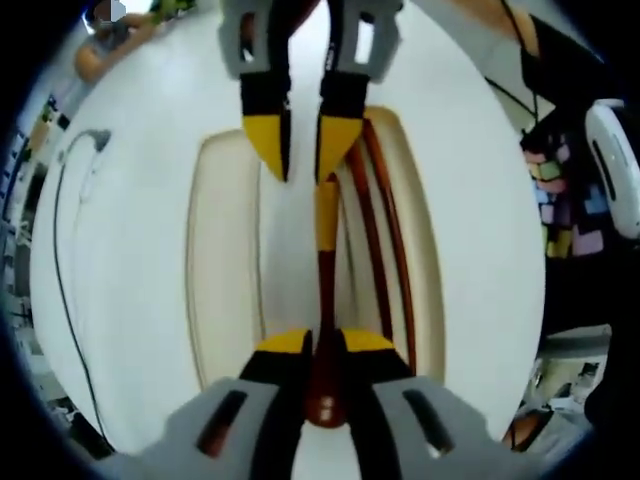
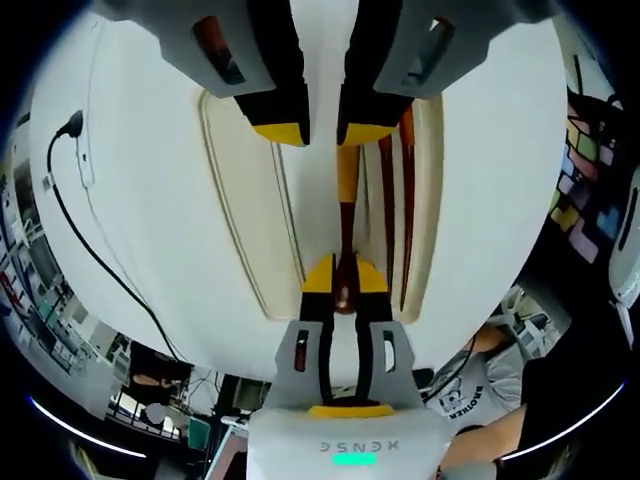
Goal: Arrange the utensils inside the cutlery case until each visible utensil rests in its matching compartment.
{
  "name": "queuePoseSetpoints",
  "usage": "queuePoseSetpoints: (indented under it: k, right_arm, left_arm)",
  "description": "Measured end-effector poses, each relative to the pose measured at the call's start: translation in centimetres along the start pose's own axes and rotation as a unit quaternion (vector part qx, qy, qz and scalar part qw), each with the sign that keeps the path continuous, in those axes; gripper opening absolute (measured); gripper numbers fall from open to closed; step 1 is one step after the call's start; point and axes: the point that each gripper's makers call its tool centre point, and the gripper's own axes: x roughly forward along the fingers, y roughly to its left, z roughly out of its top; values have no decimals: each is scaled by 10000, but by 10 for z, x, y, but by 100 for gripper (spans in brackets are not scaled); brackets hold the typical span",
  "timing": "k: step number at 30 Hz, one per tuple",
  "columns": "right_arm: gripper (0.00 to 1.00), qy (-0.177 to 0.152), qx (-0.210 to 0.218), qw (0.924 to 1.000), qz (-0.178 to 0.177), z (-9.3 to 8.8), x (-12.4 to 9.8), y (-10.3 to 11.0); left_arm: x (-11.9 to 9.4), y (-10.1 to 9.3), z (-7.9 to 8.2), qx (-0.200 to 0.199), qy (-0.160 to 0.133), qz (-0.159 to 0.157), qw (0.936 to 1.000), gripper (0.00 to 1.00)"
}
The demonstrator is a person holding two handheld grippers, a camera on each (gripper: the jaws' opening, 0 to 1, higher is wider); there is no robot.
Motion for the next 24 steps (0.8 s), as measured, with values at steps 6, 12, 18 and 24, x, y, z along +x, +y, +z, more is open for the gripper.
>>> queuePoseSetpoints:
  k: [6, 12, 18, 24]
  right_arm:
    - [11, 14, -62, 10000, 50, 3, 2, -2]
    - [12, -61, -4, 9999, 84, 9, 2, -5]
    - [11, -240, 125, 9994, 221, 14, 1, -4]
    - [12, -204, 99, 9993, 282, 10, 0, 0]
  left_arm:
    - [1, 3, -1, -4, 5, 30, 10000, 8]
    - [0, 4, -2, -59, -5, 20, 10000, 7]
    - [0, 7, 5, -86, -299, 92, 9995, 7]
    - [0, 6, 8, -82, -310, 111, 9994, 6]
